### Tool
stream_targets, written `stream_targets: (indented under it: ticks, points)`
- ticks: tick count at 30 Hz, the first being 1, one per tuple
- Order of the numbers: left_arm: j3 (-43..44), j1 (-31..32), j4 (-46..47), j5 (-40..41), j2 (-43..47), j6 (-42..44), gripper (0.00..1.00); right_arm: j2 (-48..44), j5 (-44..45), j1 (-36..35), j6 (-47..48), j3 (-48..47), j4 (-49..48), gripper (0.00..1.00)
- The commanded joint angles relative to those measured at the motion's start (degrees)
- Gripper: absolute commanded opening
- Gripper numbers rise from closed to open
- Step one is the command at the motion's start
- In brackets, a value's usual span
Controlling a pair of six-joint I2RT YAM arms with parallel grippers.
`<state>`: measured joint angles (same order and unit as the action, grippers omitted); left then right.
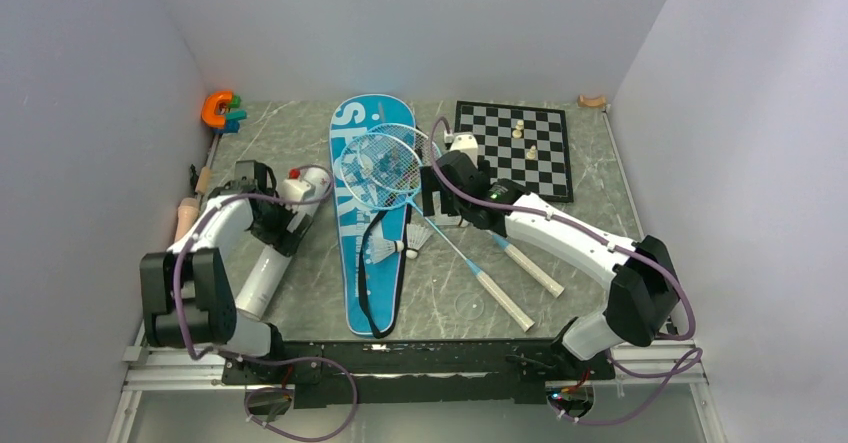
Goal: Pack up the badminton gear
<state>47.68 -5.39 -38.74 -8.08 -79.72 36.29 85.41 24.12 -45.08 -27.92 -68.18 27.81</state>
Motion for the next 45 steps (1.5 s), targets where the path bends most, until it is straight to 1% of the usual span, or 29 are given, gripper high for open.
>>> stream_targets:
  ticks: [1, 4, 6, 14, 16, 17, 20, 22, 23, 25, 28, 33, 38, 41, 45]
  points:
    - [9.41, 0.02, 0.64, -4.83, -7.33, -2.32, 1.00, 0.73, 2.82, -2.07, -1.14, -2.27, 0.40, 1.00]
    - [14.33, 0.16, -0.04, -5.87, -13.17, -2.80, 0.99, 0.90, 3.63, -2.77, -1.63, -2.48, 1.06, 1.00]
    - [16.13, 0.41, -0.35, -6.43, -15.92, -2.73, 0.99, 0.72, 4.05, -3.16, -1.82, -2.35, 1.32, 1.00]
    - [13.11, 0.90, 2.19, -6.16, -16.94, -1.25, 0.99, 2.10, 3.58, -4.14, -2.35, -2.92, 1.02, 1.00]
    - [12.76, 0.91, 2.58, -6.31, -17.34, -0.85, 0.94, 2.91, 3.61, -4.81, -2.32, -3.45, 0.88, 1.00]
    - [12.51, 0.95, 2.92, -6.29, -17.50, -0.65, 0.89, 3.43, 3.74, -5.18, -2.39, -3.65, 0.77, 1.00]
    - [11.78, 0.95, 3.05, -5.71, -17.87, 0.93, 0.71, 4.69, 3.65, -6.79, -2.36, -4.48, 0.42, 1.00]
    - [10.50, 0.92, 2.93, -5.32, -16.85, 2.11, 0.62, 5.65, 3.86, -7.91, -2.16, -5.24, 0.24, 1.00]
    - [9.32, 0.95, 3.03, -5.02, -15.69, 2.78, 0.59, 6.06, 4.02, -8.63, -2.03, -5.63, 0.18, 1.00]
    - [6.23, 0.85, 3.15, -4.67, -12.12, 3.72, 0.59, 7.01, 4.18, -9.84, -1.73, -6.18, -0.24, 1.00]
    - [3.00, 0.82, 1.35, -4.45, -4.15, 5.29, 0.59, 8.61, 4.08, -11.64, -1.05, -7.18, -0.99, 1.00]
    - [0.40, -0.04, -5.82, -5.81, 8.78, 7.07, 0.62, 11.79, 3.29, -14.62, 0.84, -9.07, -3.49, 1.00]
    - [-0.72, -0.91, -13.29, -7.40, 19.08, 9.50, 0.65, 16.16, 3.76, -17.11, 2.52, -11.22, -4.96, 0.97]
    - [-1.65, -1.16, -15.06, -6.74, 23.54, 9.95, 0.67, 18.23, 3.21, -17.65, 3.17, -11.97, -5.98, 0.95]
    - [-2.43, -1.60, -15.77, -5.23, 26.53, 9.15, 0.68, 20.89, 2.58, -18.17, 3.56, -13.29, -6.60, 0.92]
